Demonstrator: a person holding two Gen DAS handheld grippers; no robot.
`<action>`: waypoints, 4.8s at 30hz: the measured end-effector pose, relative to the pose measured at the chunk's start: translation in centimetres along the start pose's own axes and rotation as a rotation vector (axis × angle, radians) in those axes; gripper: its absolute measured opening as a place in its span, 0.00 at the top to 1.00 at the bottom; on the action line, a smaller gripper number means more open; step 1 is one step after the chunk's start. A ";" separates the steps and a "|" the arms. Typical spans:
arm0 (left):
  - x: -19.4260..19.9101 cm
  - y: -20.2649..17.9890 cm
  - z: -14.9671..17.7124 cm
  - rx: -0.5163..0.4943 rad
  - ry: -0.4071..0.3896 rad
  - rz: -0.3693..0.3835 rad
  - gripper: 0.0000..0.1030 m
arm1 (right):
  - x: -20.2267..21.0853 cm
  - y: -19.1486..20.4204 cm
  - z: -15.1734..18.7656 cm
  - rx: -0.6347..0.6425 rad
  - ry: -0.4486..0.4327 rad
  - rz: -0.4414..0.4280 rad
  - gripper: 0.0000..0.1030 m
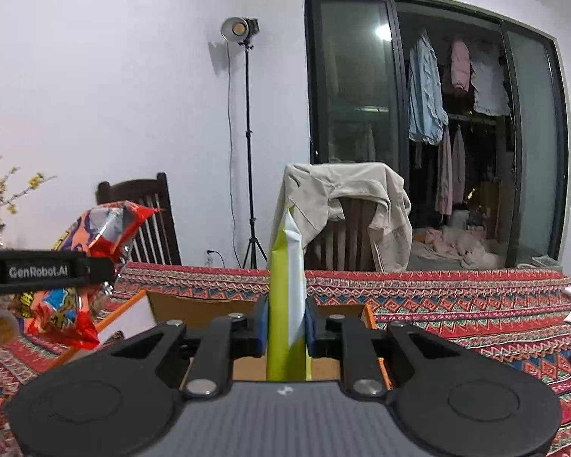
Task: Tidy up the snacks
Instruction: 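Carry both packets over the orange box and open both tools to drop them, then move both tools back to the snack pile and lower toward packets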
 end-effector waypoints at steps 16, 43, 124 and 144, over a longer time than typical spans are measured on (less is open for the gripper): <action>-4.8 0.7 5.1 -0.039 0.073 -0.024 0.40 | -4.7 -1.5 4.3 -0.022 0.105 -0.009 0.82; 0.5 1.1 1.4 0.009 -0.057 0.008 0.00 | -0.2 -1.4 1.5 -0.040 0.020 -0.003 0.00; 15.4 9.1 15.0 -0.030 0.154 0.073 0.00 | 15.9 3.1 16.3 0.025 0.291 -0.181 0.64; 11.0 5.4 16.6 -0.089 0.296 0.044 0.00 | 16.4 1.6 15.6 -0.021 0.207 -0.159 0.65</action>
Point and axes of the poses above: each gripper's, at about its wrist camera, not at the fingertips, and x roughly against the way its jaws point, y to its left, z to its underside, the point moved 5 cm from there along -x, roughly the way its jaws point, and after that the axes turned 4 degrees about -y, right-handed, at the moved point
